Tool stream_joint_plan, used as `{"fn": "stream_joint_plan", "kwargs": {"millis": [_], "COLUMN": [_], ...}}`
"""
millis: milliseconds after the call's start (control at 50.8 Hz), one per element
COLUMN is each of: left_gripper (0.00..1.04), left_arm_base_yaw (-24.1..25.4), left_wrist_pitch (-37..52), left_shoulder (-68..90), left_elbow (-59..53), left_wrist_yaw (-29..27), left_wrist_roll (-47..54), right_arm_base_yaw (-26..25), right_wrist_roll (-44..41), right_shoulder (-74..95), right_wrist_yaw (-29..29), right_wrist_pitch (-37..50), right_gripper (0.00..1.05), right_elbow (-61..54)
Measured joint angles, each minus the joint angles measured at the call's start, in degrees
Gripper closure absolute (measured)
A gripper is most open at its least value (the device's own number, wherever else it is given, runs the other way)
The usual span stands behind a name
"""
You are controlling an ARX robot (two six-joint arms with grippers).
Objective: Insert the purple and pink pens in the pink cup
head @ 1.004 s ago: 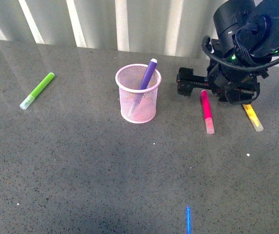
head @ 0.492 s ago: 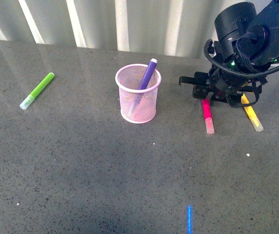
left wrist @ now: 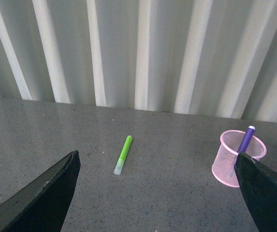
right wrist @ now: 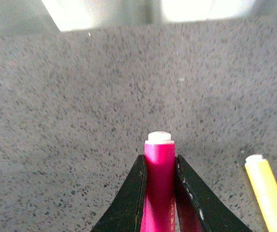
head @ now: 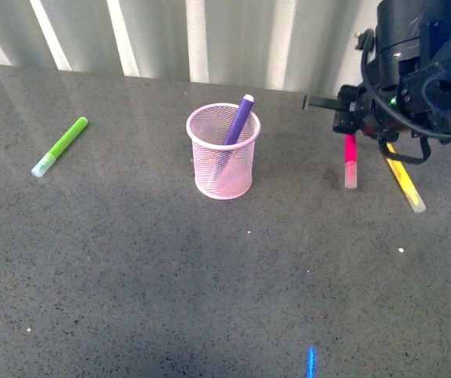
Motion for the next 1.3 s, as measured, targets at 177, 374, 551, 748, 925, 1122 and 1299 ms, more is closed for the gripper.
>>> {"fn": "stream_joint_plan", "kwargs": {"millis": [177, 374, 551, 748, 925, 1122, 1299], "left_gripper": [0.07, 0.07, 0.07, 0.07, 0.07, 0.07, 0.07], "left_arm_base_yaw": [0.00, 0.00, 0.00, 0.00, 0.00, 0.00, 0.00], "left_wrist_pitch": [0.00, 0.00, 0.00, 0.00, 0.00, 0.00, 0.00], "left_shoulder": [0.00, 0.00, 0.00, 0.00, 0.00, 0.00, 0.00], "left_elbow": [0.00, 0.00, -0.02, -0.02, 0.00, 0.00, 0.00], "left_wrist_yaw": [0.00, 0.00, 0.00, 0.00, 0.00, 0.00, 0.00], "left_wrist_roll": [-0.02, -0.02, -0.02, -0.02, -0.02, 0.00, 0.00], "right_arm_base_yaw": [-0.15, 1.57, 5.16, 8.39, 10.05, 11.10, 11.98], "right_wrist_roll": [-2.47, -7.32, -8.57, -9.86, -9.73, -9.49, -7.74], "right_shoulder": [-6.05, -13.55, -13.46, -10.78, -6.75, -1.62, 2.08], "right_wrist_yaw": [-2.71, -9.11, -18.40, -22.14, -23.26, -24.65, -23.82], "right_wrist_pitch": [9.01, 33.22, 45.70, 47.50, 45.70, 43.60, 42.10], "right_gripper": [0.93, 0.93, 0.93, 0.93, 0.93, 0.93, 0.93], "right_elbow": [-5.16, -13.33, -17.07, -16.06, -11.43, -4.92, -1.60]}}
